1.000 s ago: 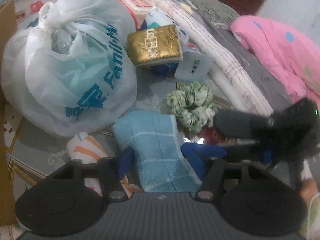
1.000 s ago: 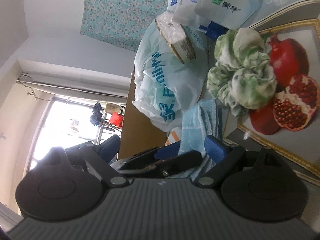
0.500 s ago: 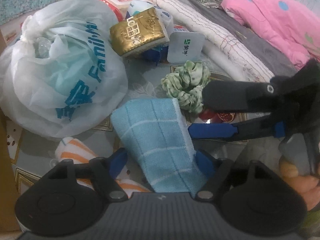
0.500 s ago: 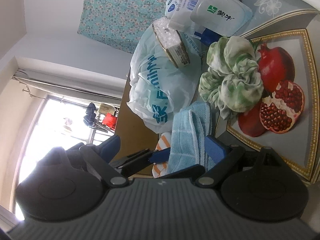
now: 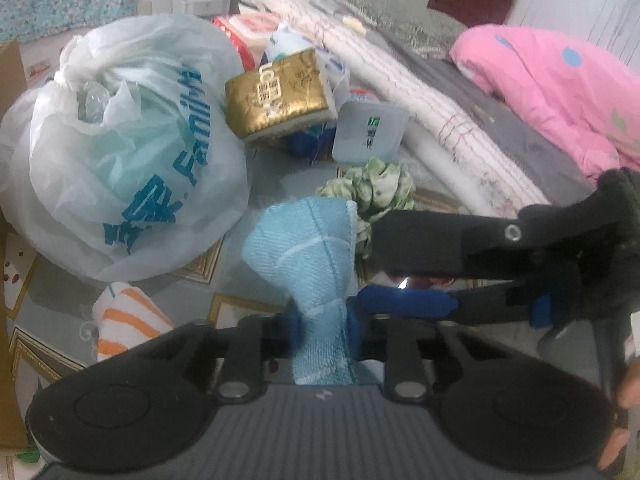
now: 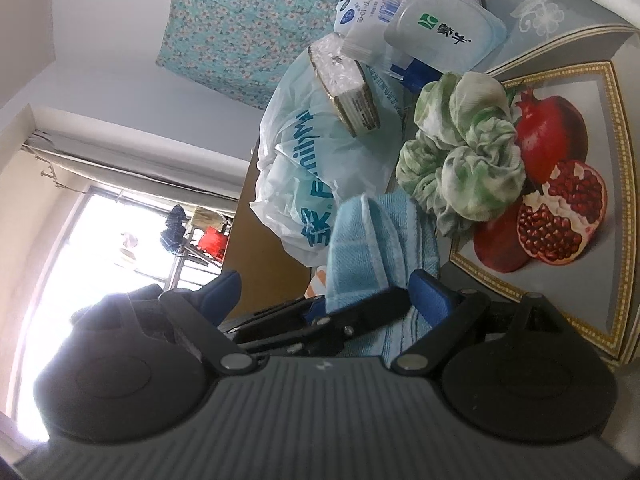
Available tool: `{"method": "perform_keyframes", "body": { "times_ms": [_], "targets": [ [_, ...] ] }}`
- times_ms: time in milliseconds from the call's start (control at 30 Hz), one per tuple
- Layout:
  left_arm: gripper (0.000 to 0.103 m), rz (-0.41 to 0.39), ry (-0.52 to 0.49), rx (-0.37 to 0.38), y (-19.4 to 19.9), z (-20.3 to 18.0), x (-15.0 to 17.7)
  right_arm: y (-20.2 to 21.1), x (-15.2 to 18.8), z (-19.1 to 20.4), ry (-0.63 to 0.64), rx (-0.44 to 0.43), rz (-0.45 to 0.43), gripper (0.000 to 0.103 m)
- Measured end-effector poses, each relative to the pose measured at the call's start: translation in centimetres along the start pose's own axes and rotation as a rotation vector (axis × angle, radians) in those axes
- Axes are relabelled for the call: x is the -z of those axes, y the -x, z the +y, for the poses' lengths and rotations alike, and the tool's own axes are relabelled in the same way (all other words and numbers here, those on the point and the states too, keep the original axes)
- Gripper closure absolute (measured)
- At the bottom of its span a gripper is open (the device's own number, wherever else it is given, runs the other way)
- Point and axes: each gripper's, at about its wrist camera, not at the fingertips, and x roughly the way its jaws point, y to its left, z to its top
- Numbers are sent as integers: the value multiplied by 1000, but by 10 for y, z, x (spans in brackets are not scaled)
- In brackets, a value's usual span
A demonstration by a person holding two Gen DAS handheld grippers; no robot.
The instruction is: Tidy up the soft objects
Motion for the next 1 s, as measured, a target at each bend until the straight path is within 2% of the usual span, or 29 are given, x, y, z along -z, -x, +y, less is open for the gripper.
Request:
{"method": "perform_keyframes", "body": {
  "times_ms": [167,367,567,667,800,1000],
  "targets": [
    [87,-72,-20,21,20,-5,2,5,4,11,-3,-32,-14,11],
    [88,-191,-14,44,62,-4,-1,4,4,49,62,-100,-3,11],
    [88,-320,8,-17,116,12,-1,-27,0,107,186,-161,74,11],
    [87,-371,35,-71,144,34,-1,-60,-3,142,239,-191,144,11],
    [87,-402,90,-179,179,76,-5,-128,-7,187,294,-212,266,11],
    [87,-364,207,-336,205,156,-13,-251,0,234,336,-176,438,11]
  ]
}}
